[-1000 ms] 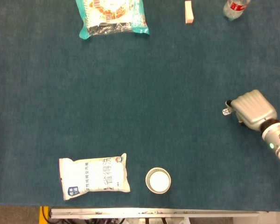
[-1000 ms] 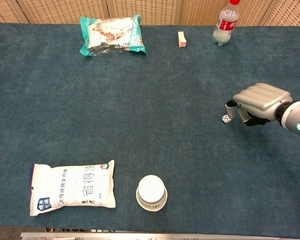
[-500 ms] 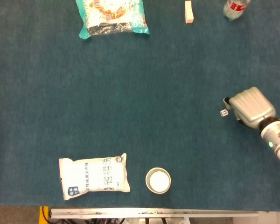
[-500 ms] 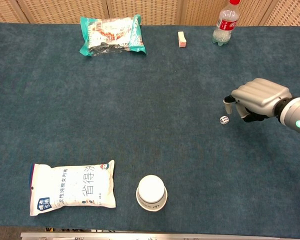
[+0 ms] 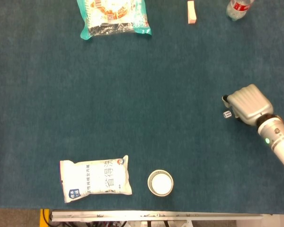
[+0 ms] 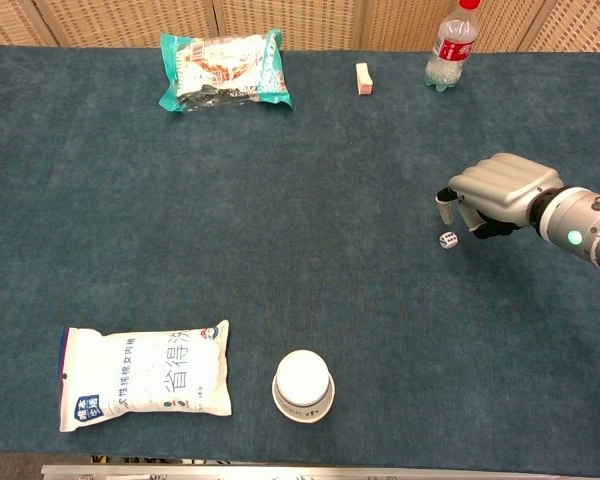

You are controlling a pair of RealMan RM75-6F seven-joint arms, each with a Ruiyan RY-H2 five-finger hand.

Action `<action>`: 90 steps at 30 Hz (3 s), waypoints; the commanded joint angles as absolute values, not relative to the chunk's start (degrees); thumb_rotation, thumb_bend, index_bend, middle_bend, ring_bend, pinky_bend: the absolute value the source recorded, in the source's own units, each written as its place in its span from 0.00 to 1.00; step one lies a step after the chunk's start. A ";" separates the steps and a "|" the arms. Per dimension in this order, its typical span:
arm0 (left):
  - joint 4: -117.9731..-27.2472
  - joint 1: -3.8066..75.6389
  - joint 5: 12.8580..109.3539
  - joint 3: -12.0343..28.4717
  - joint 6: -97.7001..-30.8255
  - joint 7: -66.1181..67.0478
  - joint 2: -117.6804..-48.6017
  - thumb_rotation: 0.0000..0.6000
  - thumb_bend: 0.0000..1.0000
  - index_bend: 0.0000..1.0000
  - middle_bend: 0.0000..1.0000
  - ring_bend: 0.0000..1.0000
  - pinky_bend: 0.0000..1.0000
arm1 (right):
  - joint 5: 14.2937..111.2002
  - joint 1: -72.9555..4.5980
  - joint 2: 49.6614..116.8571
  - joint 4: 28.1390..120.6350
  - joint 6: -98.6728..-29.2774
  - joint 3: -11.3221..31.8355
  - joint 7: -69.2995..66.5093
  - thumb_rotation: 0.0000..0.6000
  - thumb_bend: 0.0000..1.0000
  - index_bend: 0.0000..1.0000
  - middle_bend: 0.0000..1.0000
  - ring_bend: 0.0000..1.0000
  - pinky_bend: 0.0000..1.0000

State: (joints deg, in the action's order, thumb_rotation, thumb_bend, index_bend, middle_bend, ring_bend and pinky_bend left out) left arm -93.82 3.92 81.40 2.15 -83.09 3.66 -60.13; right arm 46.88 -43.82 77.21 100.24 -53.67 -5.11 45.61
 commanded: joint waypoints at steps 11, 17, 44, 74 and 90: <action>-93.96 3.70 81.63 2.21 -83.48 3.22 -59.83 1.00 0.00 0.54 0.51 0.44 0.46 | 45.90 -44.61 78.22 99.68 -53.12 -5.88 45.58 1.00 0.99 0.42 1.00 0.99 0.95; -93.90 3.69 81.66 2.24 -83.49 3.19 -59.79 1.00 0.00 0.54 0.51 0.44 0.46 | 46.28 -44.58 78.07 99.89 -53.29 -6.38 45.19 1.00 0.99 0.42 1.00 0.99 0.95; -94.55 3.48 82.42 2.04 -83.95 3.74 -59.63 1.00 0.00 0.54 0.51 0.44 0.46 | 49.90 -43.12 74.44 104.94 -55.52 -8.84 43.90 1.00 0.99 0.42 1.00 0.99 0.95; -94.18 3.55 89.81 -0.41 -85.53 1.21 -60.14 1.00 0.00 0.53 0.50 0.44 0.46 | 88.49 -13.97 62.19 99.64 -94.73 -11.73 13.68 1.00 0.07 0.29 0.23 0.22 0.40; -94.02 3.96 90.30 -0.43 -85.43 -0.05 -60.42 1.00 0.00 0.53 0.50 0.44 0.46 | 88.40 -6.62 61.40 94.34 -97.68 -7.05 0.64 1.00 0.04 0.29 0.23 0.22 0.39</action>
State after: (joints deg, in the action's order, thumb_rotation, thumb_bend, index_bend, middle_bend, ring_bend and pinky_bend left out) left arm -94.08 3.88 90.38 -0.47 -85.55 -0.19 -60.34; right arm 88.07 -6.86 61.68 94.56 -98.12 -7.20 1.18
